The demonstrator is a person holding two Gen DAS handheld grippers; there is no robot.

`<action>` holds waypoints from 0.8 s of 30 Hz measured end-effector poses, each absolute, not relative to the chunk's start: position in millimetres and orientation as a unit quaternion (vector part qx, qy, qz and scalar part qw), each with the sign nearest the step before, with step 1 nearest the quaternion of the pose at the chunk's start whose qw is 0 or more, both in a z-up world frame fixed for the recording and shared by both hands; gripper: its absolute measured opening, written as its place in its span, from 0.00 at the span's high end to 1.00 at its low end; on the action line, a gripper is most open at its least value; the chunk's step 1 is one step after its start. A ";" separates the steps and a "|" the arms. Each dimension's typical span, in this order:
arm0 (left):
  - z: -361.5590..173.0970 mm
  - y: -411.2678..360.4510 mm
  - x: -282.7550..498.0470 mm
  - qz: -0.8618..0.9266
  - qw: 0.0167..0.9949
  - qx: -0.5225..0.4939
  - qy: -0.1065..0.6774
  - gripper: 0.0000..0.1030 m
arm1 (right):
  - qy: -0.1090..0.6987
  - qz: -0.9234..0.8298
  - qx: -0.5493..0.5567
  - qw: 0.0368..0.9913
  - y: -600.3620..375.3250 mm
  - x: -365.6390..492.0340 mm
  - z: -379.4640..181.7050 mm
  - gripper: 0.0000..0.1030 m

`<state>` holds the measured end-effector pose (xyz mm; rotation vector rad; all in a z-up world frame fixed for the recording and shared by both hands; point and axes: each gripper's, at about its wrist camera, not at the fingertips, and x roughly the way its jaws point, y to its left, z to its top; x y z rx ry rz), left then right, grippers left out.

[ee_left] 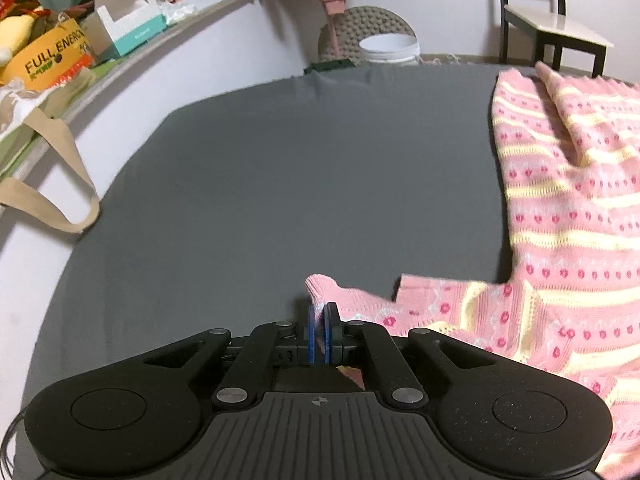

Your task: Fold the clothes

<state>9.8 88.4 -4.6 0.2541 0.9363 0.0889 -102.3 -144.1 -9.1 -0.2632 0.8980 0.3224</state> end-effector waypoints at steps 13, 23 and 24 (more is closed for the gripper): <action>-25.6 90.2 -5.1 0.054 0.883 0.109 0.453 0.98 | 0.304 0.303 -0.417 0.801 -57.7 -203.4 -29.5 0.67; 10.6 102.1 -37.4 0.030 0.890 0.136 0.434 0.97 | 0.326 0.338 -0.284 0.836 -85.4 -200.0 16.9 0.93; 16.5 102.5 -42.1 0.024 0.889 0.145 0.434 0.97 | 0.335 0.347 -0.258 0.837 -92.2 -199.3 25.8 0.93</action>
